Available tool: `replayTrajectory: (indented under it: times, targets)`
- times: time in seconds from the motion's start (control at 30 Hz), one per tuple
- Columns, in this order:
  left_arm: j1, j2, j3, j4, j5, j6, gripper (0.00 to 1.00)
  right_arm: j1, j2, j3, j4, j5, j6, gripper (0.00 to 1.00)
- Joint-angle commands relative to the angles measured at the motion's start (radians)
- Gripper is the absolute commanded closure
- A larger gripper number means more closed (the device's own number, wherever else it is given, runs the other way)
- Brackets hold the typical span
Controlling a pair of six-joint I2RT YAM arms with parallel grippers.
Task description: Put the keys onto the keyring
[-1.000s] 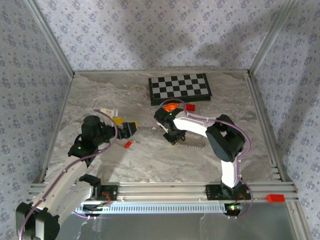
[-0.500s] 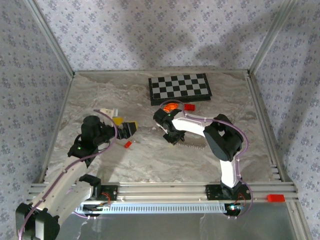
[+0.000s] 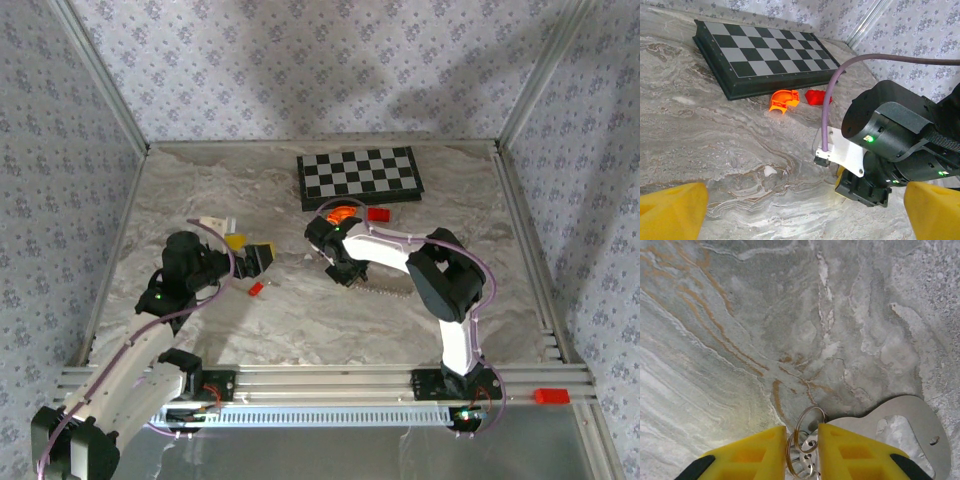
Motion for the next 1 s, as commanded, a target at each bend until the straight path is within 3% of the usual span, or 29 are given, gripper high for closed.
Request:
replayTrajectory:
  times: [0.0, 0.57, 0.97]
  targets:
    - [-0.006, -0.019, 0.000, 0.005, -0.008, 0.012, 0.00, 0.015, 0.010, 0.018, -0.038, 0.014, 0.000, 0.72]
    - [-0.006, -0.027, 0.001, 0.002, -0.011, 0.014, 0.00, 0.012, -0.053, 0.024, -0.075, -0.039, 0.030, 0.68]
    - [-0.006, -0.014, 0.014, 0.000, -0.010, 0.025, 0.00, -0.031, -0.016, 0.059, -0.078, -0.031, 0.023, 0.68]
